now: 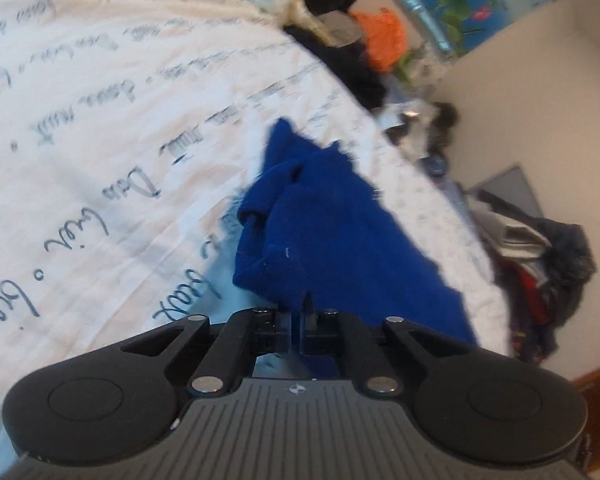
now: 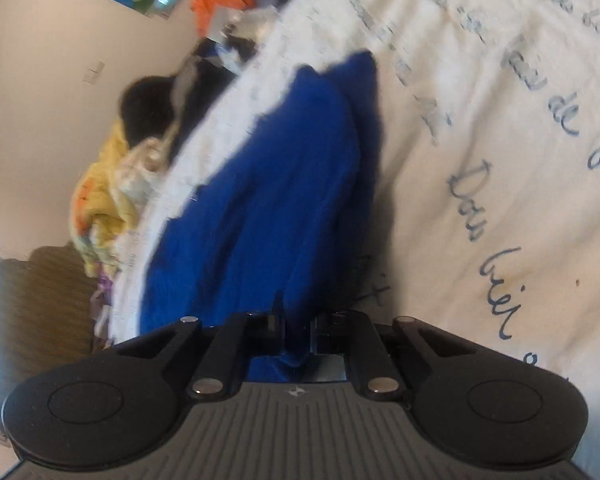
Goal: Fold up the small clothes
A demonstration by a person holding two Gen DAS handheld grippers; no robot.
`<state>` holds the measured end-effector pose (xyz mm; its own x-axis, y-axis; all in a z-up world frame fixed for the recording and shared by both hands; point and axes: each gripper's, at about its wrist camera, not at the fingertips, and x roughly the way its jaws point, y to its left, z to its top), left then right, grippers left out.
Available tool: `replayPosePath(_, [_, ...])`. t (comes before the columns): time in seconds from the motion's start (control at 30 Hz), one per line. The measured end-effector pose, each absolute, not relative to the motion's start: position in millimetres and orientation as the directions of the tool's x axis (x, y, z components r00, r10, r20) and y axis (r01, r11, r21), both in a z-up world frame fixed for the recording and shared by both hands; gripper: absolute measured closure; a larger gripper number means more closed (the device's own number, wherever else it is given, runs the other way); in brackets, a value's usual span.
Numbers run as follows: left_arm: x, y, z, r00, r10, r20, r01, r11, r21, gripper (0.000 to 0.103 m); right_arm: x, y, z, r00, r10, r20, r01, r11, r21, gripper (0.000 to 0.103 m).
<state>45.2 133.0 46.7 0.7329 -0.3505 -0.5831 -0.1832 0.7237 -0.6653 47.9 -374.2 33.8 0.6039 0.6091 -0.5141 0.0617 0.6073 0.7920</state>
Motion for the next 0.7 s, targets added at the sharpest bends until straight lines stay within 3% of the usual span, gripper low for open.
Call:
replayPosePath(0.17, [-27.6,150.4,88.6,0.719,-0.470,-0.512,-0.056,0.695,-0.717,0.097,-18.6,-388.2,78.5,0.632,0.657,-0.412,-0.066,0.575,0.816,0.094])
replayPosePath(0.27, [-70.3,162.9,73.2,0.685,-0.448,-0.575,-0.067,0.747,-0.662,0.097,-70.7,-386.1,78.0,0.579,0.712,-0.398,-0.090,0.541,0.837,0.093])
replayPosePath(0.33, [-87.2,176.1,51.2,0.684,-0.321,-0.655,-0.159,0.811,-0.563,0.089,-95.3,-378.6,60.1,0.538,0.679,-0.499,-0.029,0.607,0.794,0.089])
replayPosePath(0.37, [-90.3,184.2,46.0,0.691,-0.260,-0.674,-0.203,0.825,-0.527,0.085,-99.6,-376.0,50.0,0.519,0.647,-0.559,0.006,0.651,0.759,0.074])
replayPosePath(0.4, [-90.1,190.2,46.4,0.708,-0.221,-0.671,-0.224,0.831,-0.510,0.072,-99.2,-377.7,42.4,0.511,0.615,-0.601,0.042,0.680,0.732,0.054])
replayPosePath(0.47, [-74.1,193.2,58.4,0.749,-0.181,-0.638,-0.202,0.854,-0.480,0.041,-89.0,-393.4,41.5,0.564,0.546,-0.619,0.120,0.687,0.716,0.041])
replayPosePath(0.5, [-60.9,188.6,65.4,0.762,-0.172,-0.625,-0.173,0.875,-0.451,0.015,-79.9,-402.7,46.3,0.607,0.536,-0.586,0.123,0.666,0.736,0.036])
replayPosePath(0.53, [-45.9,180.1,71.1,0.775,-0.158,-0.613,-0.143,0.900,-0.412,0.008,-68.3,-409.5,50.8,0.646,0.532,-0.547,0.107,0.647,0.755,0.029])
replayPosePath(0.57, [-30.6,170.1,74.9,0.789,-0.156,-0.595,-0.099,0.922,-0.374,0.009,-53.4,-414.5,53.7,0.679,0.520,-0.518,0.092,0.640,0.763,0.015])
replayPosePath(0.7, [47.2,123.7,56.9,0.744,-0.149,-0.651,-0.004,0.974,-0.227,0.023,25.4,-404.4,44.6,0.658,0.457,-0.599,0.131,0.714,0.688,0.014])
